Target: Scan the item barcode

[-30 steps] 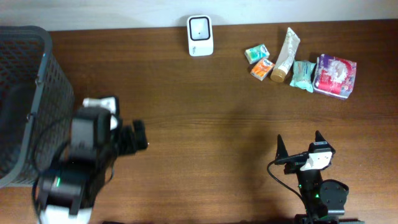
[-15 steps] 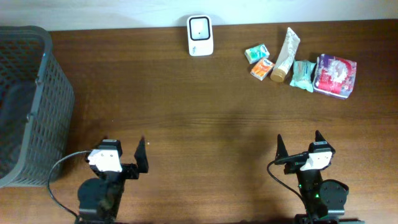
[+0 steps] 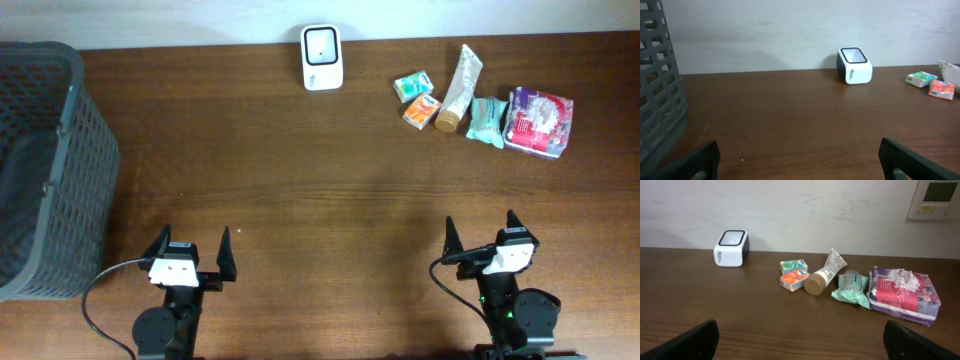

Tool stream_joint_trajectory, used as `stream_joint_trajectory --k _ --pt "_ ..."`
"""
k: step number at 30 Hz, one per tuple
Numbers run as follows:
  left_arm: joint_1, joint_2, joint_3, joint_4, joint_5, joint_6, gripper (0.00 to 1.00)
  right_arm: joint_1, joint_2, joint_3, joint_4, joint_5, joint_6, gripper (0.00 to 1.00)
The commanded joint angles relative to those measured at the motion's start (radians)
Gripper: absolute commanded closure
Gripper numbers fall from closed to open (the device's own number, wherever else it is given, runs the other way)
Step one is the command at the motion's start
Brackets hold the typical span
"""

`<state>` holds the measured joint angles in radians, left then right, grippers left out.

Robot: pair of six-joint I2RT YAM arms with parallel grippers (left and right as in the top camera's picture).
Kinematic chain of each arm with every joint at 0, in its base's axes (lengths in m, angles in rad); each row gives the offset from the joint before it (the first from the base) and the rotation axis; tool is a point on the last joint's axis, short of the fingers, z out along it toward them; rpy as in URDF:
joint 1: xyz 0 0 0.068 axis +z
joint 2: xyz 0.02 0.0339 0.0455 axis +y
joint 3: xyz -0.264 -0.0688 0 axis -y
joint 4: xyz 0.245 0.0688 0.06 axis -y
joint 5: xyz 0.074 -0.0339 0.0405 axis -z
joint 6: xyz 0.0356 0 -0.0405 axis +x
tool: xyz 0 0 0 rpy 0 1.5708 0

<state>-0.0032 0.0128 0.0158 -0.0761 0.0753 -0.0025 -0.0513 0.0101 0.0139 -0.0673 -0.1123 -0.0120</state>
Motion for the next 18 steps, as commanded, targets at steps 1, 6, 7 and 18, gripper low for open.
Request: stream_joint_trajectory --k 1,6,7,18 --pt "0.006 -0.008 -0.008 -0.004 -0.129 -0.073 0.01 0.005 -0.006 -0.008 -0.003 0.009 -0.006 0.01" --pt "0.006 -0.008 -0.008 -0.005 -0.139 -0.049 0.01 0.005 -0.006 -0.008 -0.004 0.009 -0.006 0.01" --pt "0.006 -0.008 -0.008 -0.007 -0.127 -0.024 0.01 0.005 -0.006 -0.008 -0.003 0.009 -0.006 0.01" --pt "0.006 -0.008 -0.008 -0.008 -0.091 -0.004 0.01 0.005 -0.006 -0.008 -0.003 0.009 -0.006 0.02"
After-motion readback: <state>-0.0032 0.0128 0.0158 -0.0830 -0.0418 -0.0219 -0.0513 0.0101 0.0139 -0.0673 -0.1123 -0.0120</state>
